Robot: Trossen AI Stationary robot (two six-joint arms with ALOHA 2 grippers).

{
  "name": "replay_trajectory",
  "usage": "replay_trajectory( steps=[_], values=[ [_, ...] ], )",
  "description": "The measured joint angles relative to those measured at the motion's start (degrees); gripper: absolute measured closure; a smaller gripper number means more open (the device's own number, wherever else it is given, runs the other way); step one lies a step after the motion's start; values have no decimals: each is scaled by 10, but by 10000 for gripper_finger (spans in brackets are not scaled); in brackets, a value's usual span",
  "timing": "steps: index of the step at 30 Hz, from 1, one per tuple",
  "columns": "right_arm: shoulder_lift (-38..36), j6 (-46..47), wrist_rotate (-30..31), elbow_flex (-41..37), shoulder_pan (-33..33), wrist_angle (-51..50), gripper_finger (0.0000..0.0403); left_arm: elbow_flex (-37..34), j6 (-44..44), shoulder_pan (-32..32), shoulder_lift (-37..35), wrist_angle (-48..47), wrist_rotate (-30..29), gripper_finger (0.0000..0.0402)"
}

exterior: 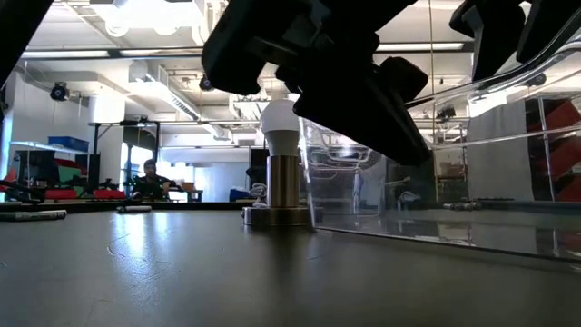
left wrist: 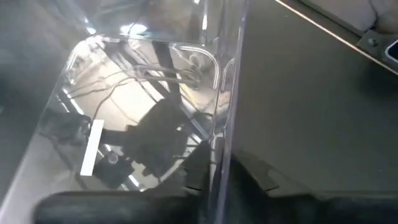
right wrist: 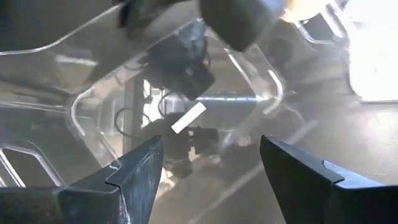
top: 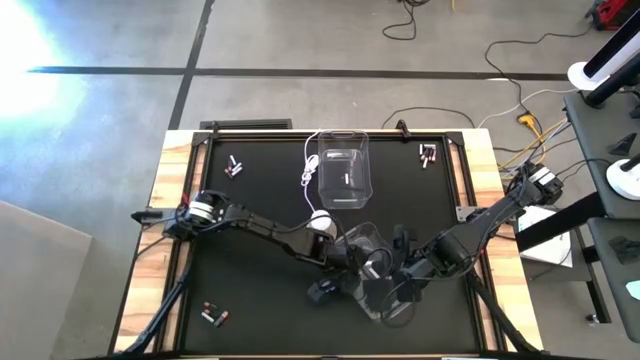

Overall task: Sort batteries
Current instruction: Move the bottom transparent bin to the middle

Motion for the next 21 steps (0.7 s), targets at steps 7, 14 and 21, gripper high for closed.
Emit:
replay_trajectory(
  steps=[7,14,21],
  values=[
    [-23,2,20,-2,0,-12,137,5,-13,-18,0,-6,-1,400],
    [-26,28,31,-3,0,-22,136,52,-26,-59,0,-71,-37,401],
    [-26,64,31,-6,4,-38,152,96,-84,-86,-6,-178,-39,401]
  ],
)
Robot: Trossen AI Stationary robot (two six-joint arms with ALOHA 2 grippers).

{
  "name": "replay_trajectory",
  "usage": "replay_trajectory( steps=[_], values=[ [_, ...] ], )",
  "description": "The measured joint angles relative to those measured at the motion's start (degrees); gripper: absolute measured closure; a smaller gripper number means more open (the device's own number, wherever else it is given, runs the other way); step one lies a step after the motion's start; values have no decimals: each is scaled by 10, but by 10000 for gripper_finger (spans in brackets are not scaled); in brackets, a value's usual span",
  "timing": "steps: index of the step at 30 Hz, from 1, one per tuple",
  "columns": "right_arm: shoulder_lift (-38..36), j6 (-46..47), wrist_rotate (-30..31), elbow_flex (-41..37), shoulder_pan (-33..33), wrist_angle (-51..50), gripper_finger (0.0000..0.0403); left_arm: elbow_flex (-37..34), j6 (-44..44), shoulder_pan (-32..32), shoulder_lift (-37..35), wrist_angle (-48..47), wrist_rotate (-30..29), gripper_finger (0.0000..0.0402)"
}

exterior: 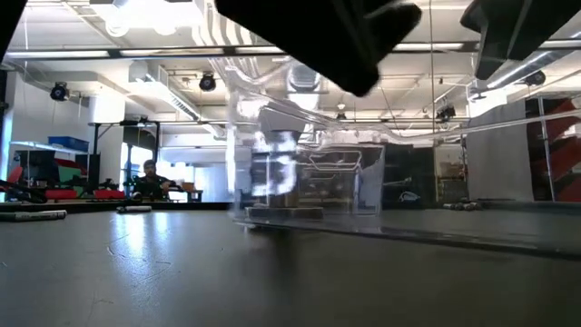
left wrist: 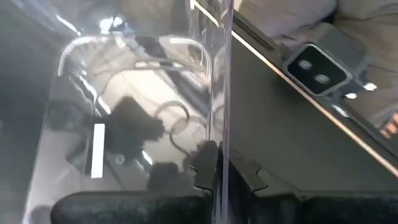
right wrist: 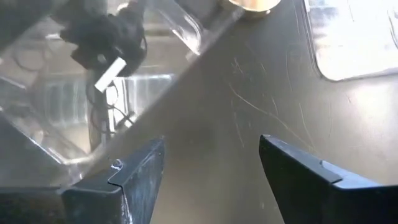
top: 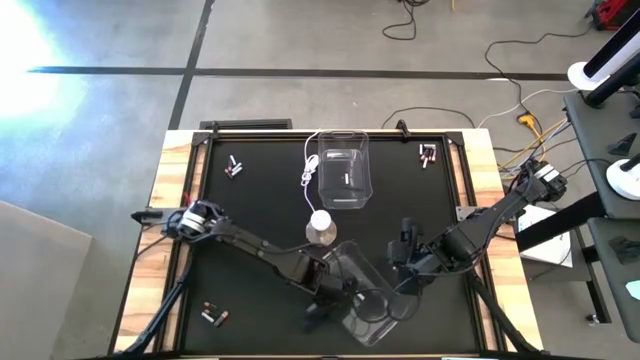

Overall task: Sort batteries
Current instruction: Move the bottom transparent bin to the middle

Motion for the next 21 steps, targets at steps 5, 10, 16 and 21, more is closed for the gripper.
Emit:
replay_trajectory(
  steps=[5,10,16,21],
  values=[
    [0,-4,2,-4,0,-2,152,0,-40,-15,-28,-19,-36,402],
    [0,-7,18,-6,0,-10,142,-10,-83,-21,-73,-33,-85,401],
    [0,0,18,-13,8,-11,135,-52,-159,-34,-155,-50,-119,401],
    [0,16,17,-24,15,-11,143,-113,-247,-39,-251,-64,-172,401]
  ],
)
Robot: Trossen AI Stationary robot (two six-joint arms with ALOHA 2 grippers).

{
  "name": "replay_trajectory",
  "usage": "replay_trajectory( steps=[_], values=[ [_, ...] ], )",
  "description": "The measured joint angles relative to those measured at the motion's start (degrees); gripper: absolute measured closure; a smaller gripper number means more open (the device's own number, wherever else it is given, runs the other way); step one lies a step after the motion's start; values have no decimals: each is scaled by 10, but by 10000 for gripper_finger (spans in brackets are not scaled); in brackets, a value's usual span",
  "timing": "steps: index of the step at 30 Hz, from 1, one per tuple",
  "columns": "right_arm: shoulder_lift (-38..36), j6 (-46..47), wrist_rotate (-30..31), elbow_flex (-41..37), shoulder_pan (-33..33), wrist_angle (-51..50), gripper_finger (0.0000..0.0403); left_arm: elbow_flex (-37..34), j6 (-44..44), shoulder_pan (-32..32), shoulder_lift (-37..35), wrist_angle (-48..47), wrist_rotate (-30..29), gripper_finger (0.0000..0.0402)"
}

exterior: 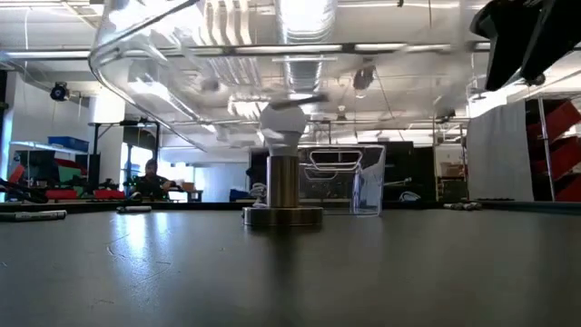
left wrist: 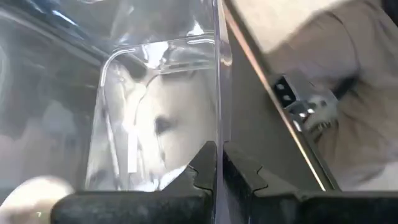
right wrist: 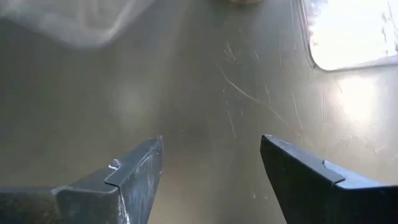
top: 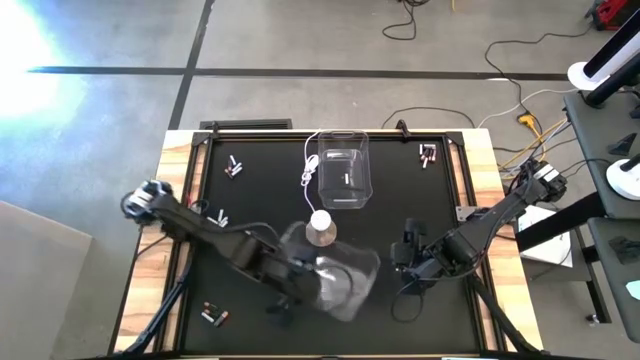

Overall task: Sort batteries
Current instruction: Move the bottom transparent bin to the middle

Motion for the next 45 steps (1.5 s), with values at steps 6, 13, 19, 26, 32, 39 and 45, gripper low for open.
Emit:
replay_trajectory(
  steps=[6,13,19,26,32,39,45],
  values=[
    [0,18,-5,-15,8,-1,151,-83,-69,1,-159,-1,-73,401],
    [0,6,3,-16,6,0,138,-158,-74,27,-318,93,-163,401],
    [0,-2,12,-17,-6,3,126,-213,-173,159,-375,87,-249,401],
    [0,-7,26,-18,-21,3,116,-246,-295,351,-341,65,-215,401],
    [0,-5,26,-19,-23,4,110,-246,-352,483,-266,52,-159,402],
    [0,-2,26,-21,-21,5,115,-246,-414,550,-188,50,-142,402],
    [0,2,26,-25,-19,10,108,-245,-456,572,-115,51,-143,401]
  ],
)
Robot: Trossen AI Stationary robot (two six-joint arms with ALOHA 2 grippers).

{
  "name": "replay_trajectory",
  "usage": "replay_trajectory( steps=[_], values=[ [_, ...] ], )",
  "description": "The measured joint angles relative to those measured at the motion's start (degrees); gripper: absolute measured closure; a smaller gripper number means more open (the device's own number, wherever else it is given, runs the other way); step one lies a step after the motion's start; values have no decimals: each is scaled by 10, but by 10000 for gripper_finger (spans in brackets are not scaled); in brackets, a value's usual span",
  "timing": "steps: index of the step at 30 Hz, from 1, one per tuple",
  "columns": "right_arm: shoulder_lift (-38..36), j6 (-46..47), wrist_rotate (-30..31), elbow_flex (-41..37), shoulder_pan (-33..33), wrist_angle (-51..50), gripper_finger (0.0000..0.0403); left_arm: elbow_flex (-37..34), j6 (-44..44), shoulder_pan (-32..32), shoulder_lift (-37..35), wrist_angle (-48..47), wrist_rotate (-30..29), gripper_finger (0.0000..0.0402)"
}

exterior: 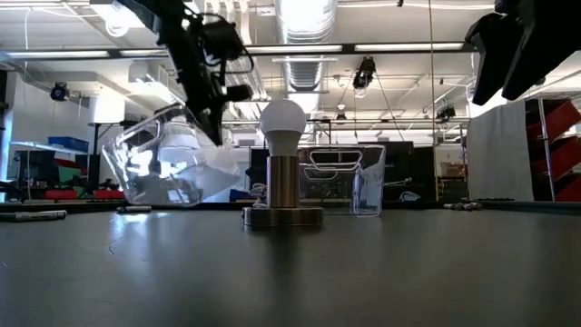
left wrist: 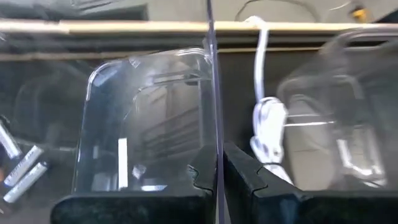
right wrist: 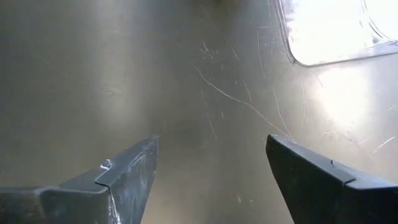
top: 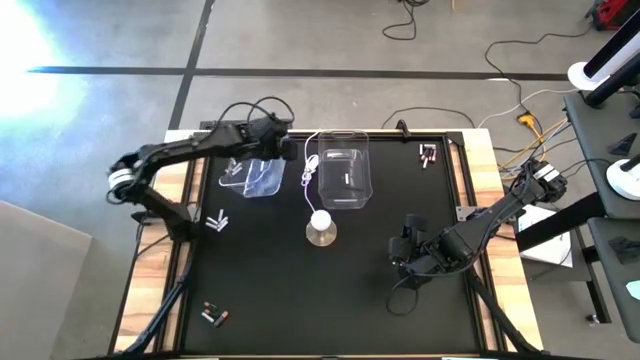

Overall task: Sort batteries
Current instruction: Move the bottom transparent bin to the middle

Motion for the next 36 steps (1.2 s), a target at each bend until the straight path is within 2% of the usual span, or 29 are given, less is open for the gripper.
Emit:
replay_trajectory(
  steps=[9,24,29,36],
  values=[
    [0,4,0,-12,29,11,109,2,-33,6,67,89,18,401],
    [0,6,0,-46,36,24,94,39,-84,-25,104,80,32,401],
    [0,-4,0,-46,36,24,98,38,-91,-27,105,79,62,383],
    [0,-10,1,-46,36,26,90,38,-96,-34,109,87,64,348]
  ],
)
